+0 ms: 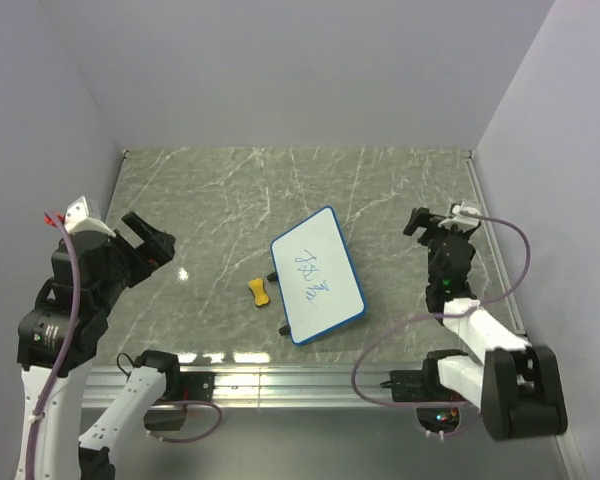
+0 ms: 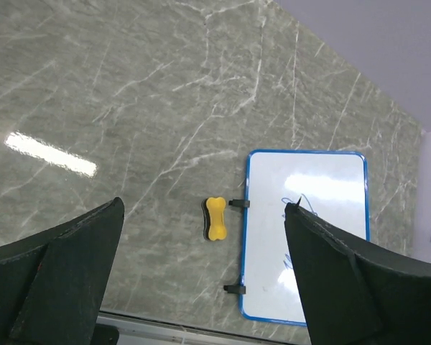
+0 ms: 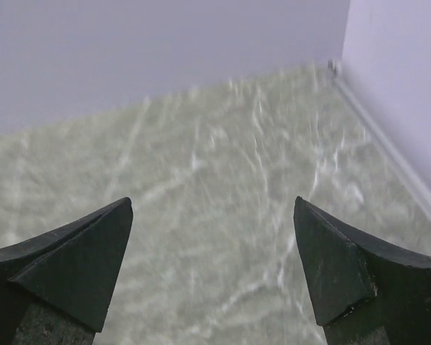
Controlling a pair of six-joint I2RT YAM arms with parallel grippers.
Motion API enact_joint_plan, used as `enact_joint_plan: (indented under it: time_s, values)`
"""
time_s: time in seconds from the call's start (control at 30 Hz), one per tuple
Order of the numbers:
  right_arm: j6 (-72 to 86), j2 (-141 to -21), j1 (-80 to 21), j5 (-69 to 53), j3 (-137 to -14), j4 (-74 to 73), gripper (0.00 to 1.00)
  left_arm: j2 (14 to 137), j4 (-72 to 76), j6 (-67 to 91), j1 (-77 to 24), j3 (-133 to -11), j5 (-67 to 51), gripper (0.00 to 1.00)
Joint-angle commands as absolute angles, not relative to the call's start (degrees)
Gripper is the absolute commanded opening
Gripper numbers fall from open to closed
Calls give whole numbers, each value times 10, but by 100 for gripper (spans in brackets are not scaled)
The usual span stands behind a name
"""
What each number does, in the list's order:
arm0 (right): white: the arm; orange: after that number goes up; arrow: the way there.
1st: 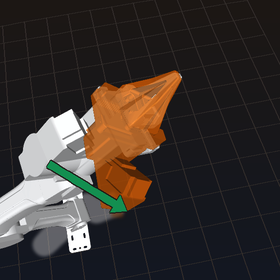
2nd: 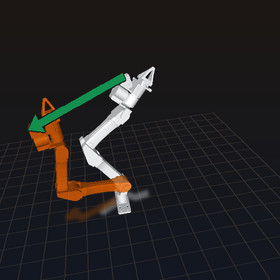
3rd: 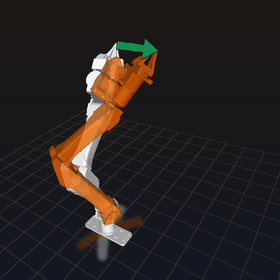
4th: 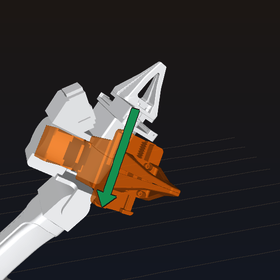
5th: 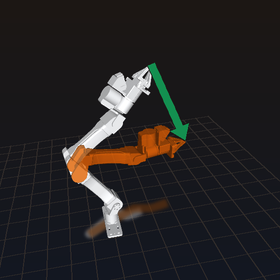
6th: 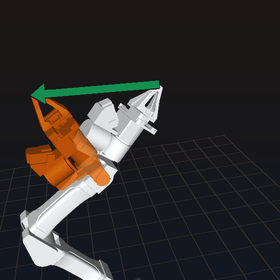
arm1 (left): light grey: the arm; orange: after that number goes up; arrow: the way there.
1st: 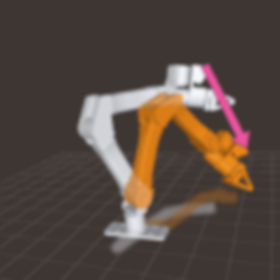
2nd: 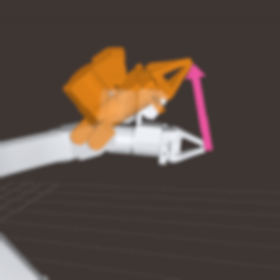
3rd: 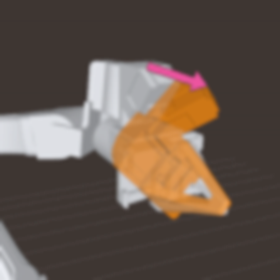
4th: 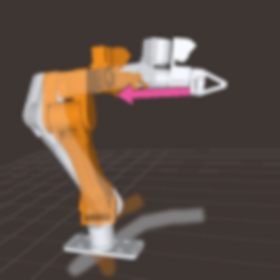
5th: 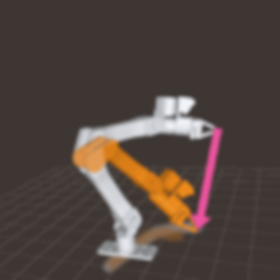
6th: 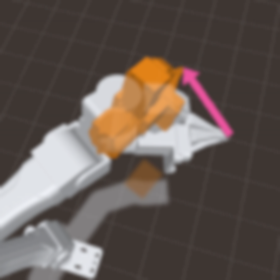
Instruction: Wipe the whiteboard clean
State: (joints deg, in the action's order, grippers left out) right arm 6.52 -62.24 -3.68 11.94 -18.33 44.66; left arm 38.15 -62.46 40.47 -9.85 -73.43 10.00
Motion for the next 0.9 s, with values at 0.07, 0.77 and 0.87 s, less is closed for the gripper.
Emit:
enact_joint_plan:
  time_s: [0.07,0.77,0.87]
  values:
    - [191,-534,-56,197,-317,236,100,439,-615,373,-100,-787,85,99]
    - [568,-558,33,-465,-431,-120,100,602,-486,392,-134,-799,30,91]
    - [613,-562,36,-510,-376,-40,100,623,-481,381,-175,-785,44,93]
